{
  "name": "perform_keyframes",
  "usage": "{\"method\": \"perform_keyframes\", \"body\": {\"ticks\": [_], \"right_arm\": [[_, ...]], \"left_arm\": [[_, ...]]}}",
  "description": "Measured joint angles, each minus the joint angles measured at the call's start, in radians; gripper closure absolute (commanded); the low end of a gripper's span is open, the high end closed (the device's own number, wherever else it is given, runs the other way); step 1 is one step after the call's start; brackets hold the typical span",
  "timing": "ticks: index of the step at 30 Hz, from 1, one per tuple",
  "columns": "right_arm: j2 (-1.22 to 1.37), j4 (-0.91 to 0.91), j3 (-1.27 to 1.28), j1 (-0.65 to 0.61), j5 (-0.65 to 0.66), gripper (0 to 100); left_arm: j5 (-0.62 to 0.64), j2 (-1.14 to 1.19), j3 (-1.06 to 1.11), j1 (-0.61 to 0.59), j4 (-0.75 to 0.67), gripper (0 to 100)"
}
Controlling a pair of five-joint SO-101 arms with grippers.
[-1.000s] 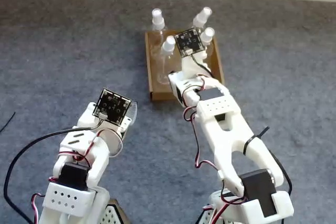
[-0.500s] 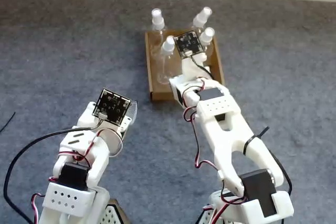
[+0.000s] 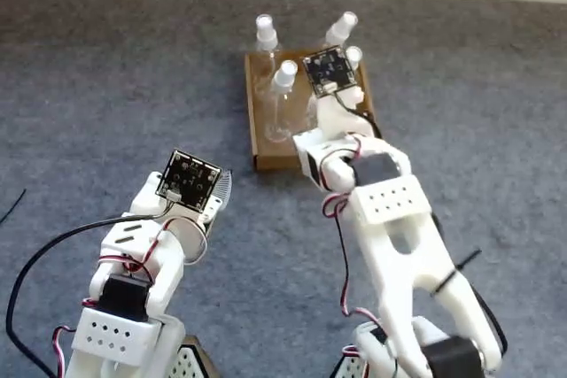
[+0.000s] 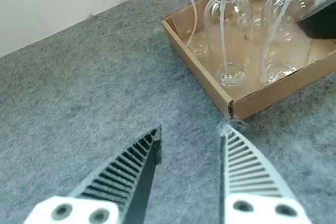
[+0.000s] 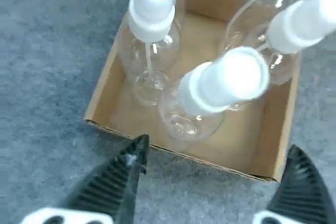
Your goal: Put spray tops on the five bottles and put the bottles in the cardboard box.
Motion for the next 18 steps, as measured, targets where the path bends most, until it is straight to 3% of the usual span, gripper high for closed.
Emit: {"method": "perform_keyframes", "body": {"ticks": [8,13,18], "right_arm": [[-0.236,0.095,0.100,0.028,0.000,89.4],[-0.417,0.095,0.258,0.109,0.000,92.9],[-0.588,0.095,0.460,0.147,0.000,92.9]], "left_arm": [[0.000,0.000,0.000,0.000,0.000,84],[0.000,0.000,0.000,-0.028,0.000,84],[0.000,-0.008,0.000,-0.180,0.000,84]]}}
